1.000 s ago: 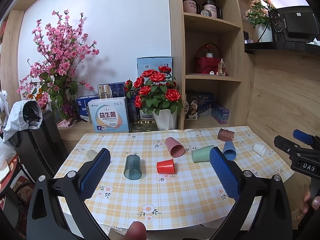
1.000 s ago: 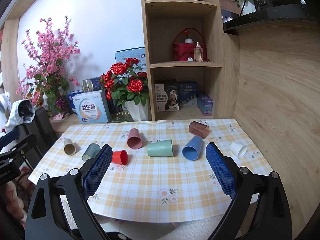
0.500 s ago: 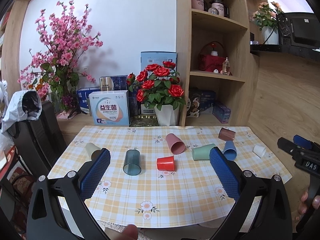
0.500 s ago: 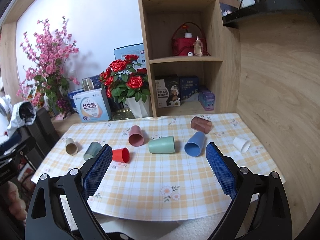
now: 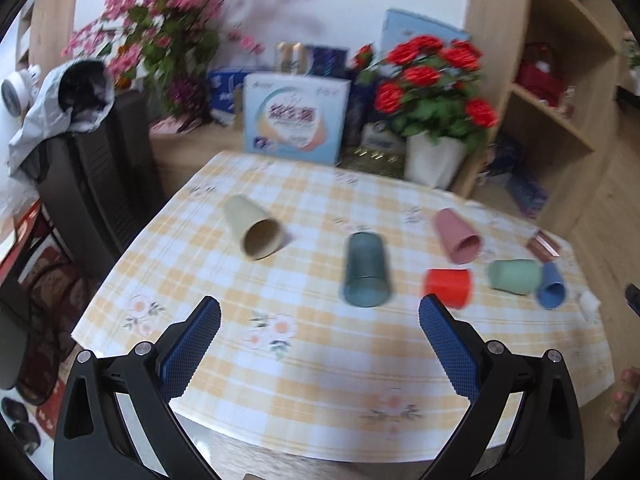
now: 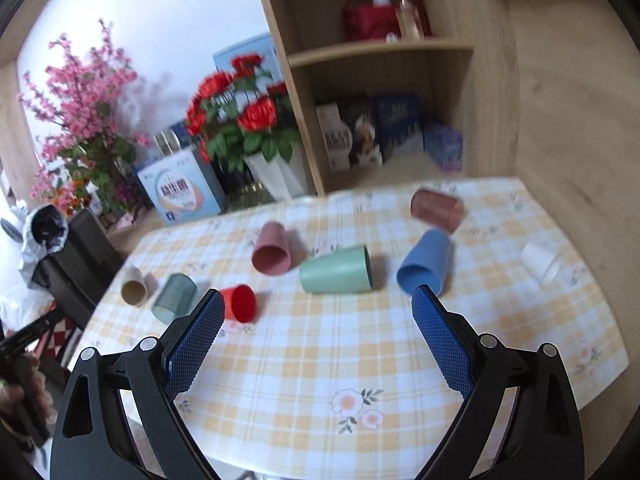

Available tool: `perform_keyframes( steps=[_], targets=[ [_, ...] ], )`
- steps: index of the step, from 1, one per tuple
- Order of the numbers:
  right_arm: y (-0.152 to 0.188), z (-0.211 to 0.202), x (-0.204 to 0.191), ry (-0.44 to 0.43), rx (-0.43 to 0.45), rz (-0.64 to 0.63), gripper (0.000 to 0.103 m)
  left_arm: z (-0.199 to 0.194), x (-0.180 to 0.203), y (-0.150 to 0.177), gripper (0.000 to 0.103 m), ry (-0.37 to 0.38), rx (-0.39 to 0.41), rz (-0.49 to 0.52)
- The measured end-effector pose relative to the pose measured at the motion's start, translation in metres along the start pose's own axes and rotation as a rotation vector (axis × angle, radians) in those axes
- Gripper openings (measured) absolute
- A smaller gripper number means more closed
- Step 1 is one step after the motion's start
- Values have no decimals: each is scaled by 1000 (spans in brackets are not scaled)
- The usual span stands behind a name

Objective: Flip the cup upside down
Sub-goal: 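Reach the left tool to the beige cup lying on its side and close on it, then lift the beige cup with the left tool and stand it upright on the table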

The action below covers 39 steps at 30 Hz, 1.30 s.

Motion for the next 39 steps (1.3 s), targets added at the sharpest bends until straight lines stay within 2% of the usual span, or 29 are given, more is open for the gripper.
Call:
perform_keyframes(
  steps=[4,6,8,9,10,14,18,20,23,30,31,32,33,35,39],
  targets=[
    [-2,32,3,1,-70,19,91,36,-49,-34,96,61,-94,-156],
    [-2,43,5,22,-95,20,91,60,-70,-61,96,101,-142,-236],
    [-1,51,6,37,-121,23,91,84,-85,-85,89,112,-182,-309],
    [-1,56,8,42,-135,27,91,102,-92,-100,89,149,-216,-336],
    [1,61,10,47,-151,32,91,117,-97,-112,84,158,-244,-363],
    [6,78,19,88,-211,40,91,163,-108,-149,83,118,-298,-398],
    [5,89,26,132,-252,46,91,205,-126,-172,83,132,-356,-490],
    [5,95,27,136,-267,52,91,218,-131,-175,83,110,-366,-517],
    [4,104,24,135,-289,40,91,240,-126,-176,83,72,-421,-501],
    [5,121,9,117,-332,10,91,270,-126,-165,83,38,-498,-521],
    [5,122,8,111,-333,9,91,271,-126,-164,82,31,-497,-520],
    [6,122,7,104,-335,7,91,270,-124,-164,71,26,-492,-514],
    [7,122,6,97,-338,7,91,270,-123,-164,66,37,-497,-507],
    [9,121,6,89,-343,13,91,266,-121,-160,65,46,-506,-501],
    [10,118,10,85,-339,32,91,244,-121,-152,65,42,-467,-486]
  ],
)
Point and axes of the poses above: each gripper's, at about its wrist camera, not at the fingertips, and z roughly the way its jaws point, x to its right, y to its underside, the point moved 1 cm from there along z, roughly the way its jaws point, and after that the axes turned 15 degrees about -x, right-handed, at the moved point
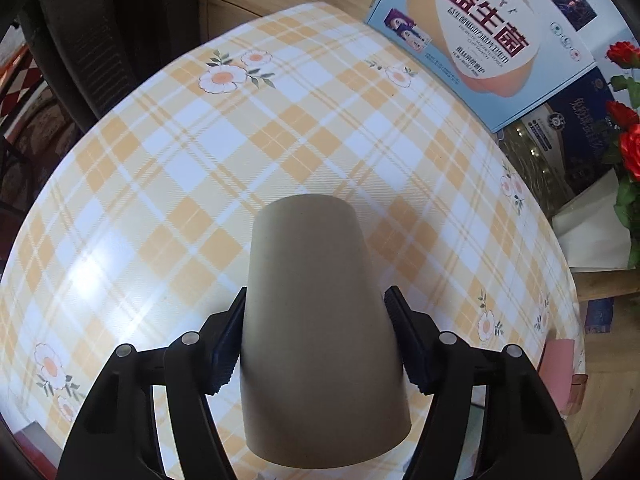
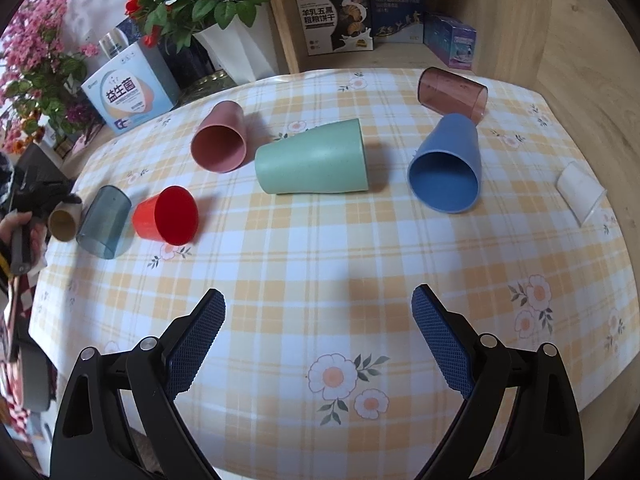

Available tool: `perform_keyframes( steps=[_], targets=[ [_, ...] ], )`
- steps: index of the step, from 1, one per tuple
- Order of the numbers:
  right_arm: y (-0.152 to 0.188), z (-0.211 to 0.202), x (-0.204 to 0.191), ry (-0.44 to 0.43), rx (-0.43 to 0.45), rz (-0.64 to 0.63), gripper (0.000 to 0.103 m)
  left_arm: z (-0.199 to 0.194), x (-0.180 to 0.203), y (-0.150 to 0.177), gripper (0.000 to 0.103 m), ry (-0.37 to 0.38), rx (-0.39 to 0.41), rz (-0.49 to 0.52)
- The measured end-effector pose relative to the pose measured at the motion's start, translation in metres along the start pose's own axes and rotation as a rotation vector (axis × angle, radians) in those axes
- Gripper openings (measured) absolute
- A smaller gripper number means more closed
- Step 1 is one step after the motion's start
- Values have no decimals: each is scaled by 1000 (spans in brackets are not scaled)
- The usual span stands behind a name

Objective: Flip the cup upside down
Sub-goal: 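Lift the beige cup with the left tool and stand it upright on the table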

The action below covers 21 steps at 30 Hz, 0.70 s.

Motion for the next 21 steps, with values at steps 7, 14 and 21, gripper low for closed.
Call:
perform_keyframes(
  steps=[7,14,21],
  targets=[
    [2,-10,2,-41,30,11,91,-40,-3,34,65,61,6,50],
    [4,-18,17,-63,56,49,91,-98,45,107,65,89,69,233],
    [-3,-33,47,-29,102,88,91,-82,137,236,65,163,12,520]
  ],
)
Point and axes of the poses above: each gripper's, at about its wrist camera, not at the fingertips, and z roughly the way its jaws point, x to its right, y to its underside, the point moved 1 cm from there along z, roughly the way its jaws point, and after that the axes turned 15 degrees about -x, right-handed, at the moved point
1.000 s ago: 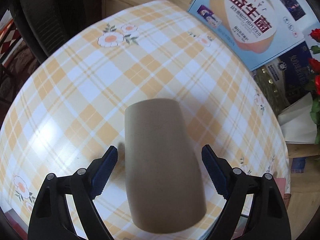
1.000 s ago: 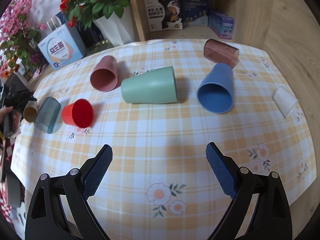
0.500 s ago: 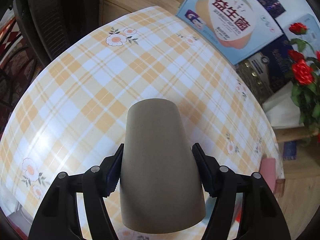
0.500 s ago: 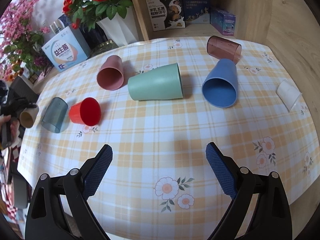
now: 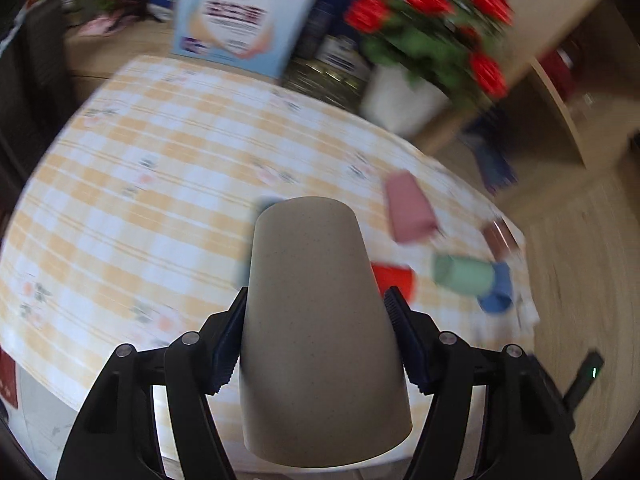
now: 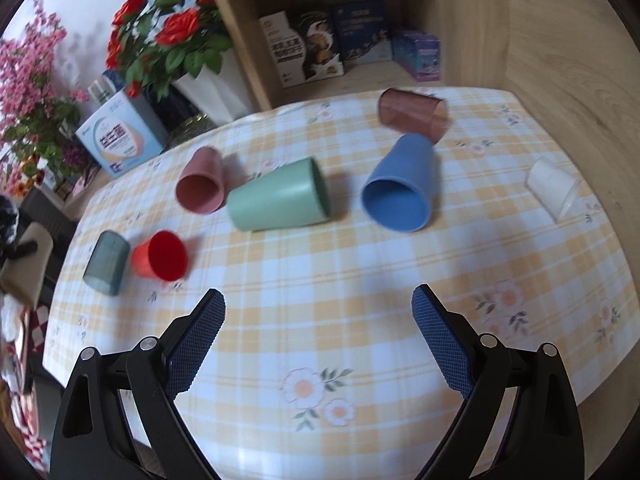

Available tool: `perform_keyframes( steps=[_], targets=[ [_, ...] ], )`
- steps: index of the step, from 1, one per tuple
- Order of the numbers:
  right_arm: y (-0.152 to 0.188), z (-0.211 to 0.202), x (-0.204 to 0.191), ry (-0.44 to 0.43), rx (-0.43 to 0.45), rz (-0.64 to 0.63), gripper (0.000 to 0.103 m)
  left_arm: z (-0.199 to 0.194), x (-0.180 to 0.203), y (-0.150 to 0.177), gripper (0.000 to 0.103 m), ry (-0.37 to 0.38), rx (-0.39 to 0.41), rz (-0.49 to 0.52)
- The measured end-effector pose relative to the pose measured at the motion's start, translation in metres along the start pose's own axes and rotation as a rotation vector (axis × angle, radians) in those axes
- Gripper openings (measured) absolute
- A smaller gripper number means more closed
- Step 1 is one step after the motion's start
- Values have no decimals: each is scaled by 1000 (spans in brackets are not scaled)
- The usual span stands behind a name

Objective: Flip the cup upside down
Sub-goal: 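Lift the beige cup with the left tool and stand it upright on the table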

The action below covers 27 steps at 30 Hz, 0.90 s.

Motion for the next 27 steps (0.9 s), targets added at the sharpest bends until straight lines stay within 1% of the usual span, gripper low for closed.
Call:
perform_keyframes(
  steps=[3,5,9,13,15,17,19,22,25,27],
  targets=[
    [-5,-10,15,14,23,17,91,35,53,22,65,68,-65,72],
    [-7,-15,25,21,35,32,91,59,83,31,65,99,-100,106],
    [-7,-23,48,42,52,68,91,108,132,42,65,121,-155,156],
    [-3,-25,69,59,50,99,91,152,152,40,64,101,-214,159],
    [-2,-24,77,64,46,114,91,169,161,42,64,75,-223,154],
    [0,-24,85,72,44,128,91,183,161,43,63,75,-236,134],
    [1,-22,91,76,37,138,91,191,164,46,61,76,-242,127],
    [3,-19,97,80,26,147,91,200,171,52,60,71,-262,150],
    [3,-16,99,74,23,156,91,210,177,59,58,69,-305,155],
    [2,-16,99,68,23,158,91,216,178,63,57,85,-324,150]
  ],
)
Point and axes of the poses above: each gripper's, at about its wrist camera, not at the fingertips, and z roughly the way its jaws point, x to its right, y to its underside, the point moved 1 cm from there along z, roughly the way its jaws point, and after that the axes turned 15 degrees about -x, right-handed, at the moved point
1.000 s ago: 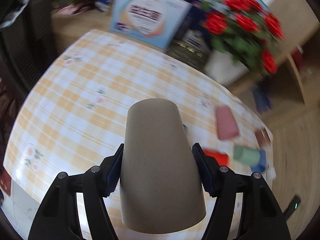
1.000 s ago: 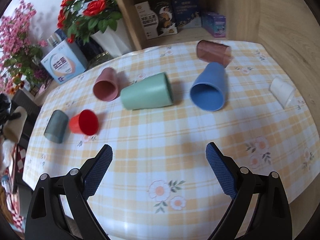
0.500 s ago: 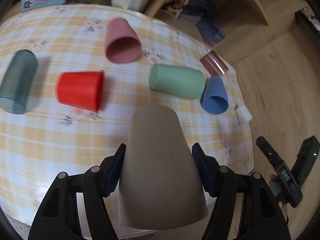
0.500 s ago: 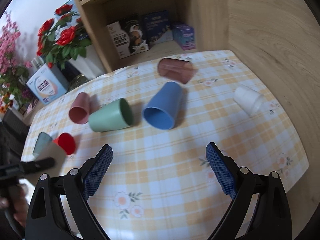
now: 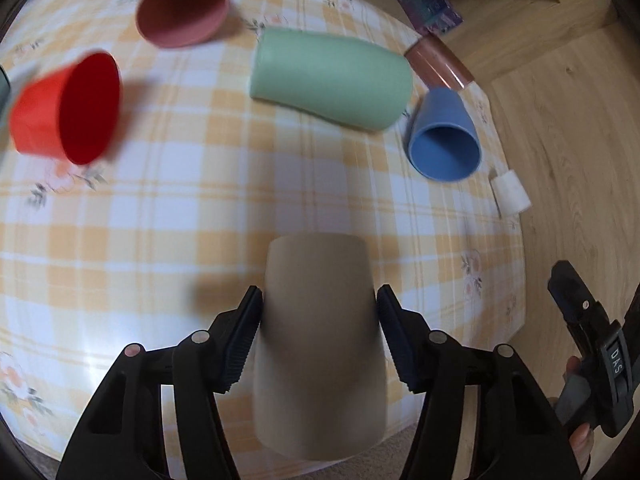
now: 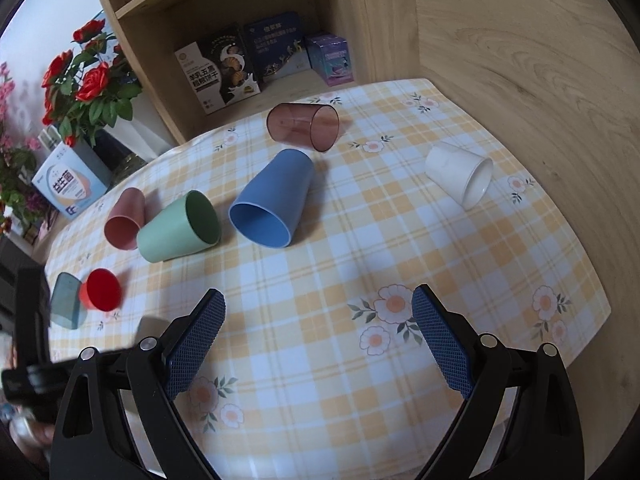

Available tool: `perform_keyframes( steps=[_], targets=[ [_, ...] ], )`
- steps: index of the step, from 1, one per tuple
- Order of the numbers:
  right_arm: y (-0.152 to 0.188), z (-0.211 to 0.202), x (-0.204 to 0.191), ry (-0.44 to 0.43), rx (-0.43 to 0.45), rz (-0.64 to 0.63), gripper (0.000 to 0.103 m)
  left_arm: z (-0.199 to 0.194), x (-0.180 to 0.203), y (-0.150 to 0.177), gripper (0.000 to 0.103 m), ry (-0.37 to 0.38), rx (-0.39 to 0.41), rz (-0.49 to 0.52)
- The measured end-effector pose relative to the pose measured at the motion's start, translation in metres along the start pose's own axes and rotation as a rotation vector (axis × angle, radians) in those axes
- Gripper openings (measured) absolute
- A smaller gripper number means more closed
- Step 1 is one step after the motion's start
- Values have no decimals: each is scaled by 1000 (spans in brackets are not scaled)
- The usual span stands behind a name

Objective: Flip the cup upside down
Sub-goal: 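Lift the beige cup with the left tool and stand it upright on the table, then open the left tool and withdraw it from the beige cup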

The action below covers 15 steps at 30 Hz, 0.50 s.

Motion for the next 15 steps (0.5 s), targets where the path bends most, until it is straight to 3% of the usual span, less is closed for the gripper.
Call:
perform_keyframes(
  steps=[8,9,11,15],
  targets=[
    [4,0,-5,-8,-19,-5,91,4,8,1,59,0,-3,25],
    [4,0,-5,-9,-20,-2,91,2,7,1,62,5,4,29],
    [6,-2,-5,-7,-21,-1,91,-2,8,3,77,15,19,33],
    [9,-6,-8,-9,-26,1,91,-13,10,6,87,-7,53,48]
  ],
)
Point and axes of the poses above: each gripper's, at about its wrist camera, not at the fingertips, and z roughly the way its jaws point, x to its right, y to its underside, the point moved 1 cm from there along z, roughly the way its jaws point, and after that the axes turned 15 degrees about -x, right-handed, at the moved point
